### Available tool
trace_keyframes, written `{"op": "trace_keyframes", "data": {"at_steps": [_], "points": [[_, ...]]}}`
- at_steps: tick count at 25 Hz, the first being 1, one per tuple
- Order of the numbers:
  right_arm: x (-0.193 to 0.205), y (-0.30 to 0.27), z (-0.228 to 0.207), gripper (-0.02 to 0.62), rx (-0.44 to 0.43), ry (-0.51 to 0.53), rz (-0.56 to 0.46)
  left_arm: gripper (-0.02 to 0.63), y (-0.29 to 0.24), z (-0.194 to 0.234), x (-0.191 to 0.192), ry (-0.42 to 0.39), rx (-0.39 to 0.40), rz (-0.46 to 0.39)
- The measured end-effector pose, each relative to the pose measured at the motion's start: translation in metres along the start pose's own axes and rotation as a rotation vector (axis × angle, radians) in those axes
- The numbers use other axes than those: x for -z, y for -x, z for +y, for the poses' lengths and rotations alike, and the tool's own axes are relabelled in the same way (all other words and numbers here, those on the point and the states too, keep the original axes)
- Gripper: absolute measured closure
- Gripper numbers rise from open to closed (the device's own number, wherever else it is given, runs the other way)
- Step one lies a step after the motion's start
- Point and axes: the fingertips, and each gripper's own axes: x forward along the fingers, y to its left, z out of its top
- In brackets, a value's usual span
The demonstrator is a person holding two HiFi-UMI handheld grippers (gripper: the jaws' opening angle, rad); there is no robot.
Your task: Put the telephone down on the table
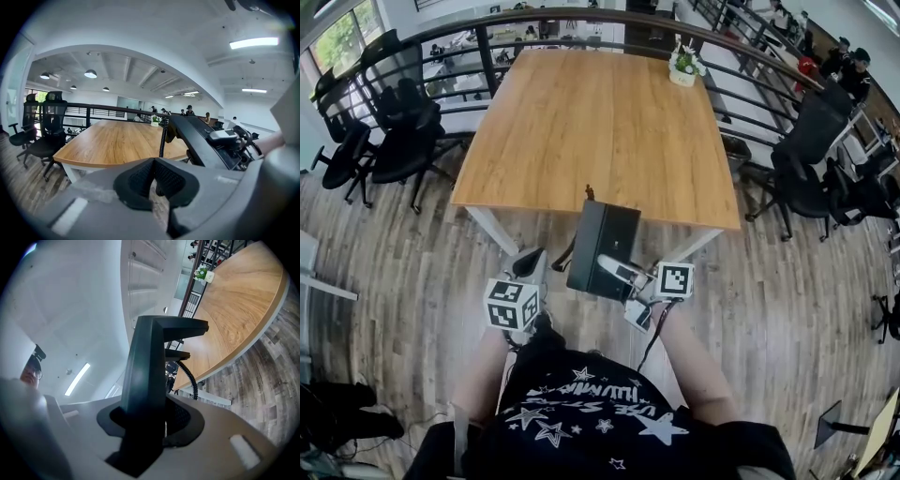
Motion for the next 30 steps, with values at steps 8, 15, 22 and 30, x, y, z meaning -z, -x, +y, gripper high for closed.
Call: {"op": "trace_keyframes", "data": {"at_steps": [8,15,22,30], "points": [[0.003,0.016,0.005,0.434,-0.033,-0.025,0.022,0.604,0.011,-0.019,0.004,0.017,-0.043,-0.016],[-0.008,0.006,-0.019,0.434,-0.013,-0.041,0.013,0.604,-0.015,0.0,0.008,0.023,-0.033,0.01],[-0.052,-0.021,-0.049,0.436,0.037,-0.017,-0.006,0.604,-0.069,0.037,-0.013,0.024,0.013,0.021],[-0.11,-0.053,-0.073,0.434,0.07,-0.004,-0.05,0.604,-0.13,0.064,-0.049,-0.009,0.086,0.02]]}}
